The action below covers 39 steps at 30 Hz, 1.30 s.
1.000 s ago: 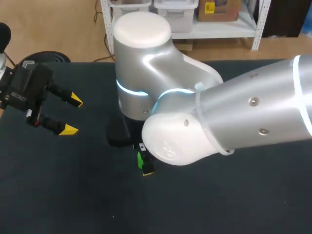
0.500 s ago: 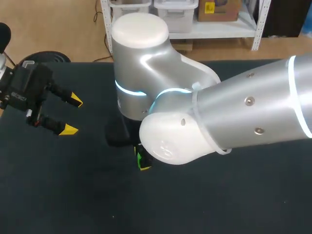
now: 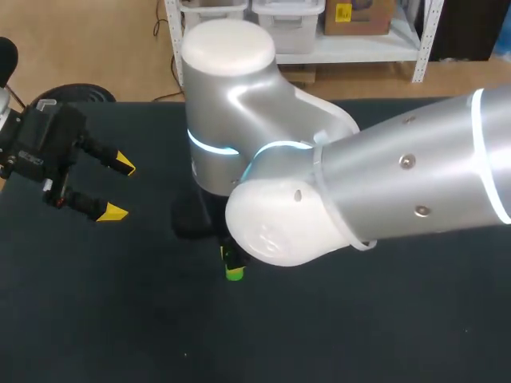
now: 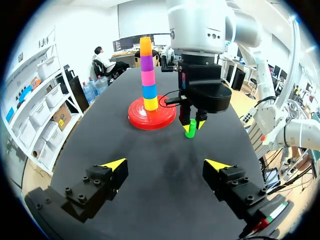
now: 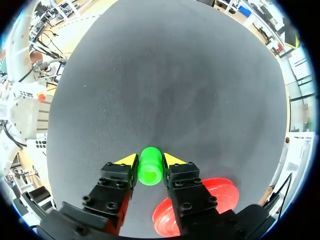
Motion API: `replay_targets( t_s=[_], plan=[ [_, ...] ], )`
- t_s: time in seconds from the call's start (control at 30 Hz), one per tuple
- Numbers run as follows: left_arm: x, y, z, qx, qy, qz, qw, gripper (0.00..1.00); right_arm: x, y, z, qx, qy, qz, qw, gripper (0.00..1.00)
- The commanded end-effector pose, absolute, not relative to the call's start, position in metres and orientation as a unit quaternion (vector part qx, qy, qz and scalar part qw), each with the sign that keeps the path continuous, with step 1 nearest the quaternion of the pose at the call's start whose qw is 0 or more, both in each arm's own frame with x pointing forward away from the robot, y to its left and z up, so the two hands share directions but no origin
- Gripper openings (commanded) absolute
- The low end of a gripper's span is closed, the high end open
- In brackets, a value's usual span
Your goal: Pick up and stack the cylinders on the red base in this order: pink,purple,orange,green
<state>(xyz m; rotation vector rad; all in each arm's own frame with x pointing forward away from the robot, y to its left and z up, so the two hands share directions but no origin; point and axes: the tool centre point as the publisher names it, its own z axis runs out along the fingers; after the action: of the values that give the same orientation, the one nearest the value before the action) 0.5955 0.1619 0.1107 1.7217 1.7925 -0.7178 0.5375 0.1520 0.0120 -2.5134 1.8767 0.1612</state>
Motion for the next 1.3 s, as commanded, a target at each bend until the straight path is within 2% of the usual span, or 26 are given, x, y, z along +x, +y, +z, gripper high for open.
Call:
replay_targets(
  t_s=[0.03, 0.73, 1.07, 1.3],
  plan=[
    [0.596, 0.162, 0.11, 0.64, 0.666, -0.267, 0.275, 1.0, 0.543, 0.146, 0.031, -0.8, 0.598, 0.051, 0.008, 0.0],
    [0.596, 0.162, 0.11, 0.64, 0.666, -0.267, 0.275, 1.0, 0.598, 0.12, 0.25, -0.798, 0.59, -0.059, 0.108, 0.0],
    [0.596, 0.162, 0.11, 0.64, 0.666, -0.267, 0.275, 1.0, 0.62, 0.092, 0.299, -0.767, 0.636, -0.022, 0.078, 0.0],
    [0.596, 0.162, 0.11, 0.64, 0.666, -0.267, 0.275, 1.0, 0.637, 0.075, 0.301, -0.751, 0.657, -0.008, 0.07, 0.0]
  ],
)
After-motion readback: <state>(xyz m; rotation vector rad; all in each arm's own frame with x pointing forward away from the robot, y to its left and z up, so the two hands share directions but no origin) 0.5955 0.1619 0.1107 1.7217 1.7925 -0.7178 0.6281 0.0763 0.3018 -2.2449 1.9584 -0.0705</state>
